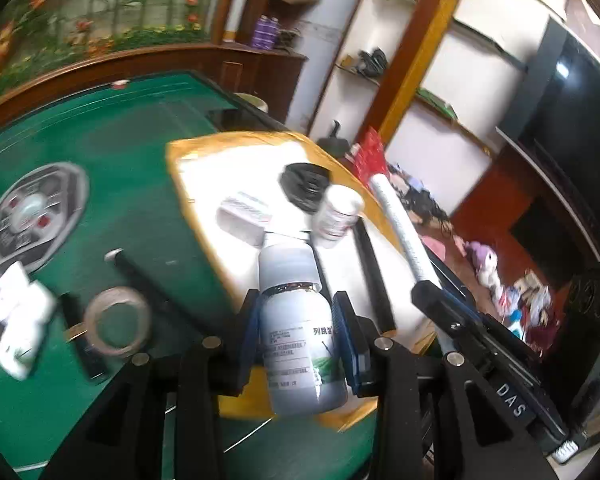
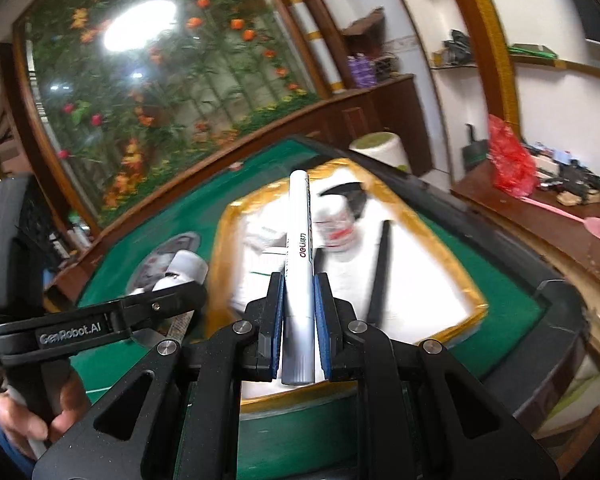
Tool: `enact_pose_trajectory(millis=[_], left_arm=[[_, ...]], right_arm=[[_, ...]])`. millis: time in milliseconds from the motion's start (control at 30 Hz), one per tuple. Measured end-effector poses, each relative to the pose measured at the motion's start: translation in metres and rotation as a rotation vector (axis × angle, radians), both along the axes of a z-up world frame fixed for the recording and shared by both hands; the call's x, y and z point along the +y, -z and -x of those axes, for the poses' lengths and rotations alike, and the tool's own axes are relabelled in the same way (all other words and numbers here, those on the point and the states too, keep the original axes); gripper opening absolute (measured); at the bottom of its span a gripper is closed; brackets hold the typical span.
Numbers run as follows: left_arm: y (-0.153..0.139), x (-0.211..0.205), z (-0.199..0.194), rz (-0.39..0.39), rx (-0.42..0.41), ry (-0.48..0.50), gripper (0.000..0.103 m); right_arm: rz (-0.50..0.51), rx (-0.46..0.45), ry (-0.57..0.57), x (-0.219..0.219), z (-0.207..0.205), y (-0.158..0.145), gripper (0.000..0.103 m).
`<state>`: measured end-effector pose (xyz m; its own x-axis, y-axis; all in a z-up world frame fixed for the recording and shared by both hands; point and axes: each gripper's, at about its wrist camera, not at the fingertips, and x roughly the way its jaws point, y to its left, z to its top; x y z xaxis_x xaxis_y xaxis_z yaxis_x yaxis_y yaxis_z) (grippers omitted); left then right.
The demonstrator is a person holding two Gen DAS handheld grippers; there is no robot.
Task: Organize rigid objects
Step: 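Carry the tube and bottle onto the white board and open both tools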
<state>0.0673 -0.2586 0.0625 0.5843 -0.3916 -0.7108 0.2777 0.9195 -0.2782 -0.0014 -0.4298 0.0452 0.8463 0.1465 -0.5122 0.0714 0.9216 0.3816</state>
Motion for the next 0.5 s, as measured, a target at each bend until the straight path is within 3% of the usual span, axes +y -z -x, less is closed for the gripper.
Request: enact_pose_trajectory(millis=[200, 500], left_arm=[[0.015, -0.041, -0.017, -0.037, 0.021, 0.078, 0.037], [0.025, -0.045, -0.014, -0.083, -0.006, 0.091, 0.036]], right_arm=[[0.003, 0.069, 0.06, -0.021, -0.017, 0.013, 0.014], [0.033, 0.157, 0.085, -0.036, -0.042, 0.026, 0.014]])
